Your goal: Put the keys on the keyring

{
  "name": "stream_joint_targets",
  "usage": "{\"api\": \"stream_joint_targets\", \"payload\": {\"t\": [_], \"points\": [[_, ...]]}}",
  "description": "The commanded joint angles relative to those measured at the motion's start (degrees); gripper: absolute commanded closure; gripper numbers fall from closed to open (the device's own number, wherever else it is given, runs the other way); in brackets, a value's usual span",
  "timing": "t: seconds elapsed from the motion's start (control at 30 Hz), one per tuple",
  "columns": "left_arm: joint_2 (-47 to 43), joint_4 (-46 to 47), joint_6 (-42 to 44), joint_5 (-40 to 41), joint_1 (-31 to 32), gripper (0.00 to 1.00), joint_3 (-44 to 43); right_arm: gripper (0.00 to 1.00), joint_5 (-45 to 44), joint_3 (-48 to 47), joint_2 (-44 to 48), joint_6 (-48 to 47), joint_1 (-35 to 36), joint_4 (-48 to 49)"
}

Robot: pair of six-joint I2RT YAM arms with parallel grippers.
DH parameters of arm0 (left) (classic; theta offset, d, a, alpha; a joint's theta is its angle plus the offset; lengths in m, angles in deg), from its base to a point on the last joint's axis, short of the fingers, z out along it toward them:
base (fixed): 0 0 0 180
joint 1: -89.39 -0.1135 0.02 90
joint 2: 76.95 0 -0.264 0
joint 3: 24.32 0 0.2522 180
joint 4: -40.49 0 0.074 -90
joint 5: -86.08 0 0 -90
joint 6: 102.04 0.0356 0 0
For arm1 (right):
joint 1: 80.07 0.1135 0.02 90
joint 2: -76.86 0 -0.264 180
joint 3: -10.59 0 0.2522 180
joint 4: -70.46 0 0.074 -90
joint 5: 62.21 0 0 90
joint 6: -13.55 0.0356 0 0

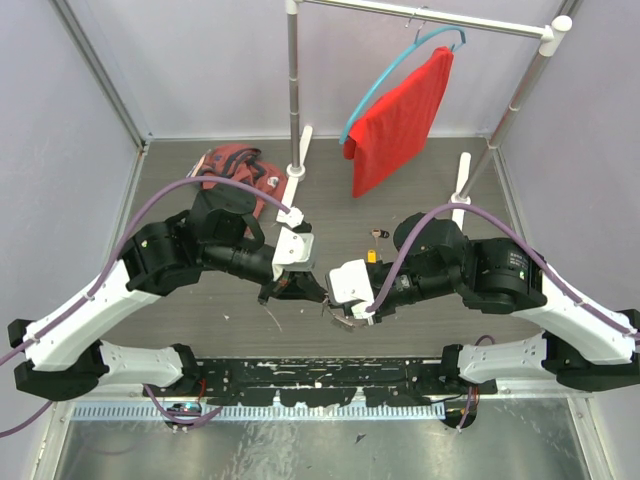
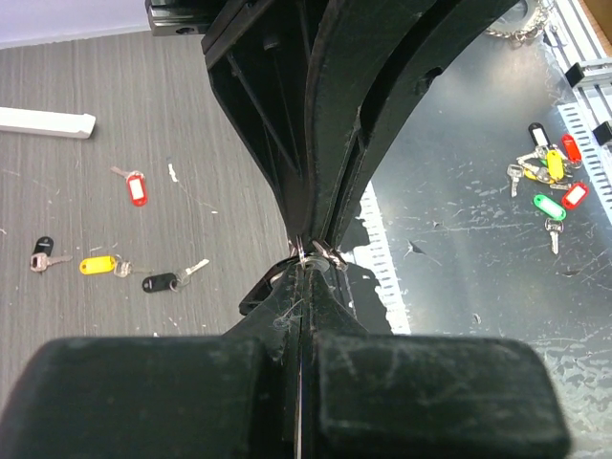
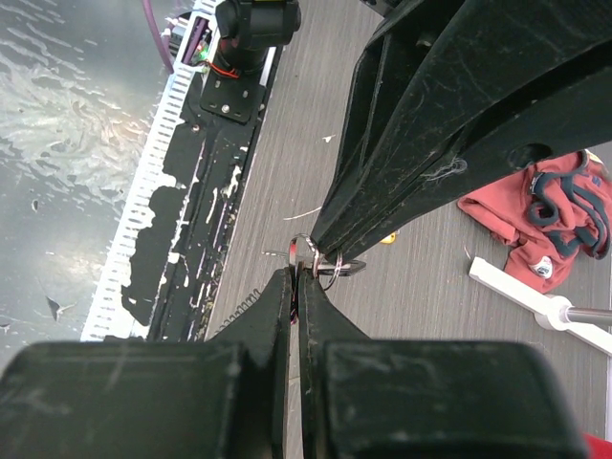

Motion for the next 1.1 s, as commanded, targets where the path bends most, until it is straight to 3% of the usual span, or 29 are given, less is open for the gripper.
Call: {"api": "stream_joint_targets", "payload": {"t": [0.0, 0.6, 1.07], "points": [[-0.04, -0.28, 0.27, -2.5, 0.23, 1.0, -2.47, 0.99, -0.29, -2.03, 0.69, -0.16, 0.2, 2.18], [-1.25, -0.1, 0.34, -2.55, 0.21, 1.0, -1.72, 0.99, -0.86, -0.82, 1.48, 0.91, 0.13, 2.14], [-7.84, 5.91, -1.3, 8.97, 0.27, 1.0, 3.34, 0.99, -1.76, 0.6, 3.47, 7.3, 0.2, 4.67]]}}
